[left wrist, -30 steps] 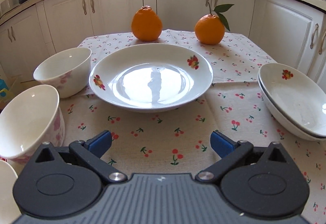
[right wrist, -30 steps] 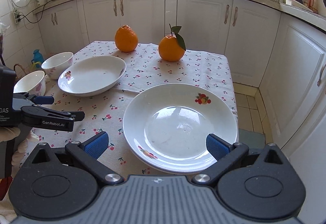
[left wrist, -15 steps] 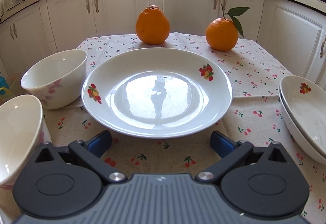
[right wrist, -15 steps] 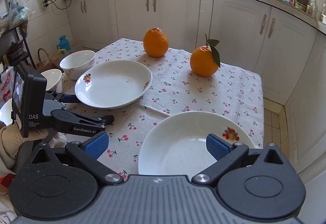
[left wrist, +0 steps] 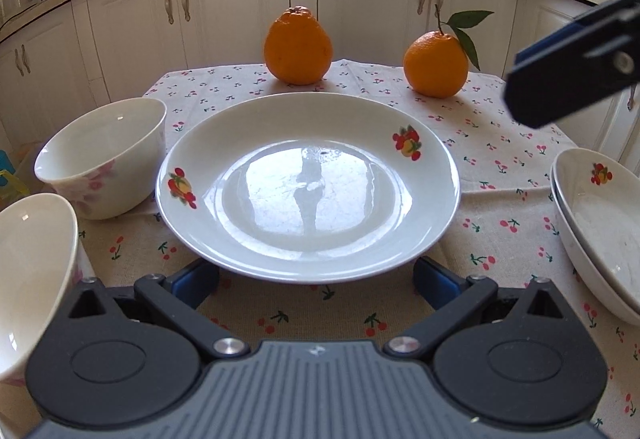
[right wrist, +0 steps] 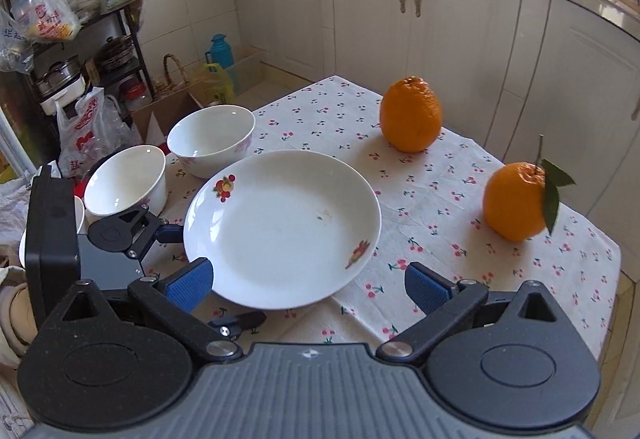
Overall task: Organize plates and bowls
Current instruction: 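Move the right gripper to the rim of the white flower-print plate, then close the right gripper on the flower-print plate's rim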
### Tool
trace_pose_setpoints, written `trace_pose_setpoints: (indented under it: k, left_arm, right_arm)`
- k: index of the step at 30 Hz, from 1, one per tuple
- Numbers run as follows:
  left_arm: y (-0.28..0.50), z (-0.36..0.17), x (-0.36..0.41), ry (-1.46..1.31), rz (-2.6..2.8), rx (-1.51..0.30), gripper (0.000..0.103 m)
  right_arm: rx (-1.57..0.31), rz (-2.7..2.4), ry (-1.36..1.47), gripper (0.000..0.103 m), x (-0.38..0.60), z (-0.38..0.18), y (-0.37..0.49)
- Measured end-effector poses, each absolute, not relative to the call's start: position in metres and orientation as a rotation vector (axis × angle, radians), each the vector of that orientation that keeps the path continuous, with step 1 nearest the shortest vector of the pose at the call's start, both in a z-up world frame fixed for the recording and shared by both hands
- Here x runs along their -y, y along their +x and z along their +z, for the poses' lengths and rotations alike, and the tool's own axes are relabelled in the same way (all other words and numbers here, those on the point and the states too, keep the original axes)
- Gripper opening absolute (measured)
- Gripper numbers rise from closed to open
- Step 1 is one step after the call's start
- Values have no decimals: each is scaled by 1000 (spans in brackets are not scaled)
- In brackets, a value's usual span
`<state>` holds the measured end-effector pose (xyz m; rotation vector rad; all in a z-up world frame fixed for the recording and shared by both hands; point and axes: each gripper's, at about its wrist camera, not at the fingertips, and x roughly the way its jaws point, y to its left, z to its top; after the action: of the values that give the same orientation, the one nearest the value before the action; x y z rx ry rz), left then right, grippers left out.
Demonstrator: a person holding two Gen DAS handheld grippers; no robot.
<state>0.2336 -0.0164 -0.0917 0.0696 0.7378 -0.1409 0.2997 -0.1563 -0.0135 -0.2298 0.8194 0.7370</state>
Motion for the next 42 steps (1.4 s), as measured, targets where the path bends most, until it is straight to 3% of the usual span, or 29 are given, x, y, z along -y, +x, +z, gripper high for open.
trace_pose_setpoints:
  k: [17, 27, 42]
  left_arm:
    - [232, -93, 16, 69, -135, -723, 103]
    - [233, -92, 15, 67, -128, -727, 102]
    - [235, -90, 16, 85, -119, -711, 100]
  right_arm:
    - [-912, 936, -327, 102, 101, -56, 415]
    - [-1011, 1046, -213, 82, 96, -81, 452]
    - [-1055, 1127, -95, 82, 99, -86, 464]
